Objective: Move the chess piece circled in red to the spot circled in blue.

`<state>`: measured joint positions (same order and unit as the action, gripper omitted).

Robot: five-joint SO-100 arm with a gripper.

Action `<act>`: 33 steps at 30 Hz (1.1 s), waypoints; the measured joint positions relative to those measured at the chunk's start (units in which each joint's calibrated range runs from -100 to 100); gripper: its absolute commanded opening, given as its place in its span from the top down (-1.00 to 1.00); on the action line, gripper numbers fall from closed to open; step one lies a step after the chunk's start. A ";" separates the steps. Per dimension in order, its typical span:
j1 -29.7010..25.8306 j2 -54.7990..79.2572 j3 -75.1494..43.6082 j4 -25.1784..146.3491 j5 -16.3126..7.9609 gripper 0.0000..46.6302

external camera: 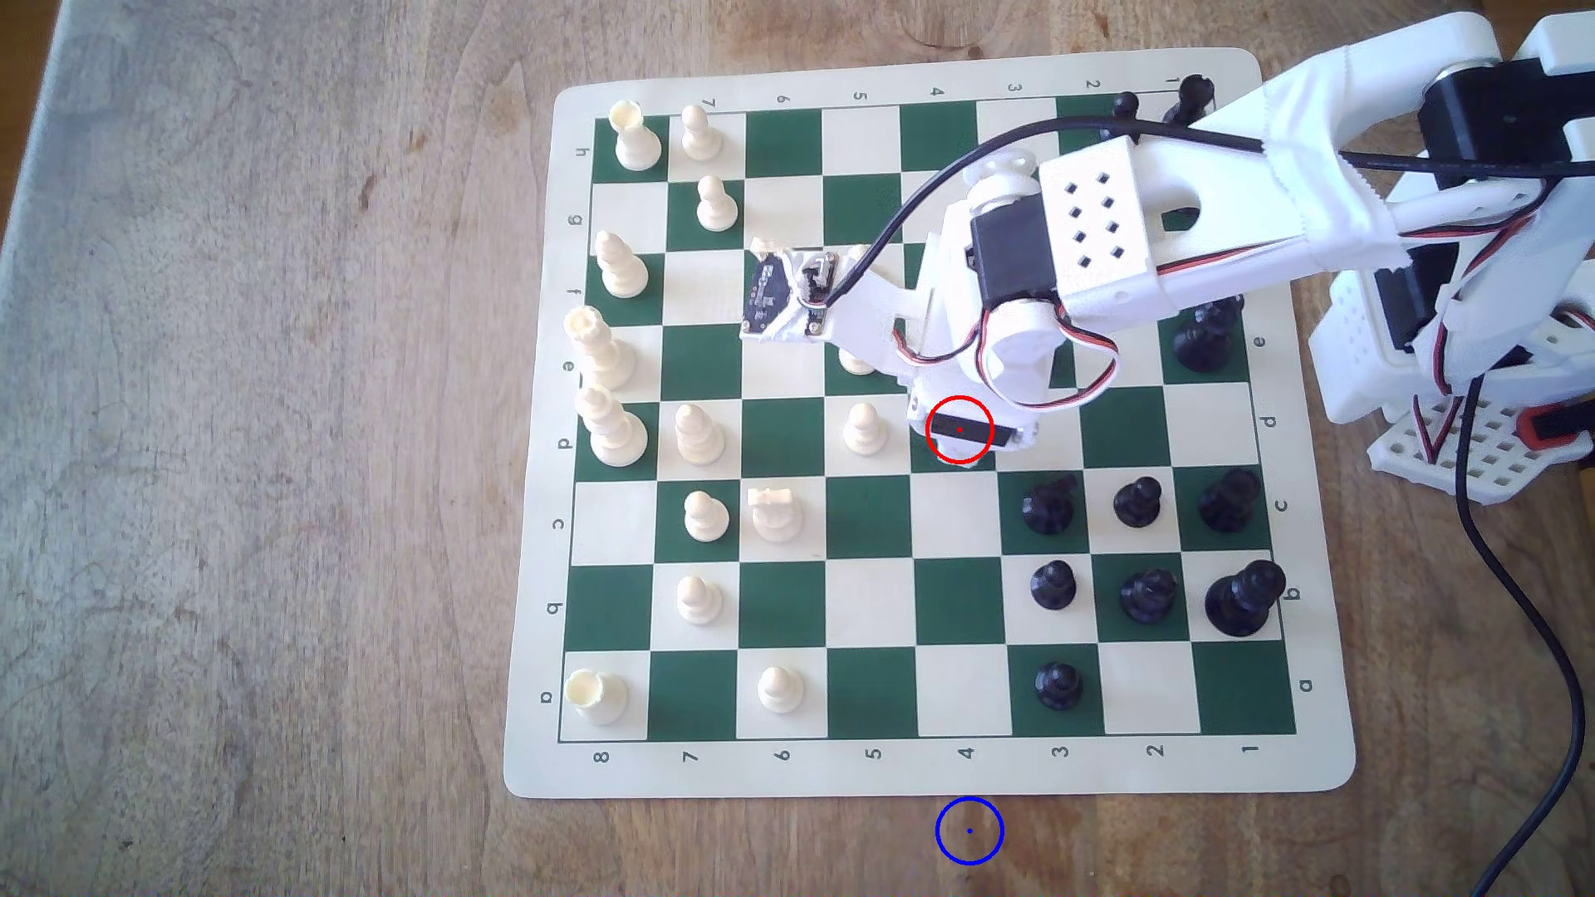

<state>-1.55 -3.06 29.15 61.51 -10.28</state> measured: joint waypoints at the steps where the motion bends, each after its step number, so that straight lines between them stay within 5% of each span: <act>1: 0.00 0.25 0.00 0.00 -0.10 0.64; 20: -1.03 2.60 -3.89 0.00 -0.93 0.66; 25: -1.03 2.68 -3.89 0.00 -0.93 0.99; 33: -1.03 2.68 -3.89 0.32 -0.68 0.99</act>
<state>-2.58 -0.38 25.26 61.83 -10.96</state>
